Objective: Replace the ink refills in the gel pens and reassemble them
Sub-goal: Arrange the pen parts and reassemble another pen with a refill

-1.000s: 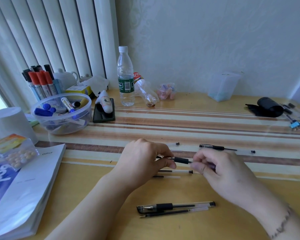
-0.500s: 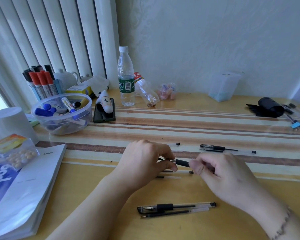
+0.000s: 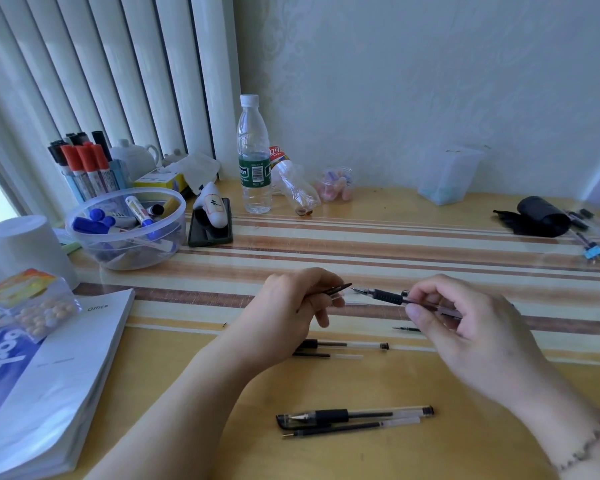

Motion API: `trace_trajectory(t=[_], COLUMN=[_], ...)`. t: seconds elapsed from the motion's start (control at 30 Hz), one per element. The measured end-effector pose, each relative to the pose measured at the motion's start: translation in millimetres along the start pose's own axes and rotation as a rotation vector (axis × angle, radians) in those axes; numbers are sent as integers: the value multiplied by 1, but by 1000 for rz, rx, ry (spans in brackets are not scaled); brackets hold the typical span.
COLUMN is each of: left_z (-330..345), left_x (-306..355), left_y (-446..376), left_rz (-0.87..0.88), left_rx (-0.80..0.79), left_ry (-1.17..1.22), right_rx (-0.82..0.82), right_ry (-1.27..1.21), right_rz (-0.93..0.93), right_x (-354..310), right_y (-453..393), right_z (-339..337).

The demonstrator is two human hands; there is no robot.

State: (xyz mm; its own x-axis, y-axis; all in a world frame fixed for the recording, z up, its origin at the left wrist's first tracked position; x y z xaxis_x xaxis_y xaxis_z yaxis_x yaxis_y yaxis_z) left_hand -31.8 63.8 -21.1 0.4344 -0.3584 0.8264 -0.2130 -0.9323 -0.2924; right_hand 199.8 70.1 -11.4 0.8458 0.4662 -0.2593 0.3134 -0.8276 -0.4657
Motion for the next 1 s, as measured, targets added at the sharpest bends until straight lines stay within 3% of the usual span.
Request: trace_trajectory(t=[0.17, 0.5, 0.87, 1.0], left_z=[0, 11, 13, 6], left_x=[2, 9, 12, 12], left_y=[0, 2, 5, 2], left_rz=[-5, 14, 76, 112], left_rx=[29, -72, -3, 52], left_ry=[24, 67, 153, 24], right_rx=[-3, 10, -9, -90], right_ry=[43, 92, -52, 175], right_rz=[8, -98, -101, -27], right_x=[0, -8, -8, 13], right_y=[-1, 0, 0, -6], right_z=[0, 1, 4, -9])
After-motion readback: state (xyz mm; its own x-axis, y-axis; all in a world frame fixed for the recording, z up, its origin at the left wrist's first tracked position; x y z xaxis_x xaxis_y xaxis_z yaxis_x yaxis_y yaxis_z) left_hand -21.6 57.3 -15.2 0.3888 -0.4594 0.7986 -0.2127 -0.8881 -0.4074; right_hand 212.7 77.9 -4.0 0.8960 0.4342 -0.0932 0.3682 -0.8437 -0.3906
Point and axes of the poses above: each hand's wrist, its own y-axis away from the middle knuckle, its own z-axis out of the palm, x = y × z, the point moved 2 cm from there along -y, towards the middle knuckle, and after that the axes turned 15 degrees about y, right-handed, at the moved point
